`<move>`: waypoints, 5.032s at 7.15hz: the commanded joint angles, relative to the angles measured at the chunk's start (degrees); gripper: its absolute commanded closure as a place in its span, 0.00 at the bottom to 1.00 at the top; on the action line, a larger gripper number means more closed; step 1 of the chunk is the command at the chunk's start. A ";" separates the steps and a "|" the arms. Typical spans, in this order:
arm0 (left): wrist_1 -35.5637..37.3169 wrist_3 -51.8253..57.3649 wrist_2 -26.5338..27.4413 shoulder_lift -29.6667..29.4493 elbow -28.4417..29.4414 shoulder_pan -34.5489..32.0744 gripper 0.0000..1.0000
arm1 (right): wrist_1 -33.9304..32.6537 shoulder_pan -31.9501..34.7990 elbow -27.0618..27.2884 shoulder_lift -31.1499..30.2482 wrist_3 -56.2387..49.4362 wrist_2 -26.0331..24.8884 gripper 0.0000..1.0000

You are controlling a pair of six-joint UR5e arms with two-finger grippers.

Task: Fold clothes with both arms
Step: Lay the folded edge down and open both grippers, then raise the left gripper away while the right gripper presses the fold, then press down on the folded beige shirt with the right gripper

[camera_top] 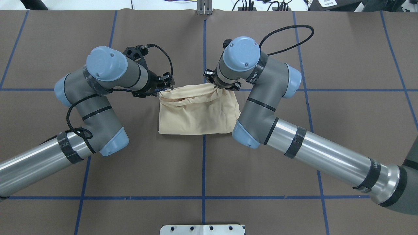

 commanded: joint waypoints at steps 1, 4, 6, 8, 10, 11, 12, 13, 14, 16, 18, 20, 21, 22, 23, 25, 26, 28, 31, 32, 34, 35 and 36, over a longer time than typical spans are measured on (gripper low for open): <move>0.20 0.35 -0.48 0.08 -0.61 -2.33 0.01 | 0.00 0.09 0.86 0.22 -1.12 0.46 0.00; 0.73 2.10 -2.93 4.71 -5.51 -4.88 0.01 | -0.88 -0.26 3.93 0.84 -3.24 6.88 0.00; 0.73 7.89 -4.44 10.07 -9.65 -6.90 0.01 | -0.88 -4.19 3.68 0.75 -8.13 3.92 0.00; 0.73 10.55 -4.53 13.00 -11.51 -8.40 0.01 | -2.36 -7.37 2.45 0.92 -16.04 0.30 0.01; 0.82 10.55 -4.53 13.09 -11.52 -8.75 0.01 | -4.04 -7.91 -3.48 5.02 -22.64 -2.86 0.02; 0.82 10.55 -4.53 13.18 -11.43 -8.84 0.01 | -3.87 -7.65 -8.40 8.28 -23.45 -4.44 0.02; 0.82 10.64 -4.53 13.61 -11.25 -9.02 0.01 | -3.60 -7.12 -10.19 9.70 -25.20 -5.93 0.02; 0.47 10.64 -4.53 13.79 -11.08 -9.02 0.01 | -3.52 -5.64 -12.47 11.72 -25.73 -6.03 0.03; 0.47 10.64 -4.53 13.79 -11.08 -9.02 0.01 | -3.34 -4.67 -15.54 14.17 -26.87 -7.43 0.04; 0.56 10.64 -4.44 13.88 -11.08 -9.11 0.01 | 0.49 -3.87 -19.68 16.22 -28.02 -10.33 0.04; 0.64 10.64 -4.53 13.88 -11.16 -9.63 0.01 | 5.54 -3.43 -23.04 17.26 -28.03 -11.66 0.04; 0.91 11.94 -4.96 13.88 -11.16 -10.94 0.01 | 5.71 -2.03 -23.04 18.84 -28.11 -11.31 0.04; 0.91 13.52 -6.19 13.88 -11.08 -11.82 0.01 | 5.28 -1.50 -22.43 19.81 -28.11 -9.92 0.02; 0.91 13.54 -6.29 13.88 -10.90 -12.01 0.01 | 4.67 -1.67 -19.82 18.34 -28.03 -8.68 0.02; 0.91 13.54 -6.29 13.88 -10.73 -12.01 0.01 | 1.27 -2.80 -16.57 15.72 -28.46 -7.02 0.01; 0.91 13.54 -6.38 13.79 -10.29 -11.92 0.01 | 0.01 -4.30 -15.66 13.94 -28.64 -5.52 0.01; 0.91 13.54 -6.38 13.79 -10.29 -11.92 0.01 | -1.91 -4.31 -14.62 13.67 -28.64 -3.59 0.01; 0.91 13.54 -6.38 13.62 -10.02 -11.92 0.01 | -2.28 -4.31 -14.87 13.50 -28.81 -3.57 0.01; 0.91 13.45 -6.38 13.71 -10.02 -11.92 0.01 | -1.85 -4.13 -17.93 14.37 -29.43 -5.23 0.01; 0.91 13.45 -6.29 13.71 -9.85 -11.92 0.01 | -1.76 -3.26 -19.16 15.50 -30.30 -6.11 0.02; 0.47 13.45 -6.29 13.62 -9.23 -11.92 0.01 | 1.99 -2.64 -22.75 16.22 -30.84 -7.43 0.02; 0.38 13.45 -6.29 13.79 -9.06 -11.92 0.01 | 3.15 -2.64 -23.82 16.31 -30.84 -7.53 0.02; 0.38 13.54 -6.29 13.79 -9.06 -11.92 0.01 | 3.17 -2.64 -23.83 16.74 -30.75 -7.53 0.02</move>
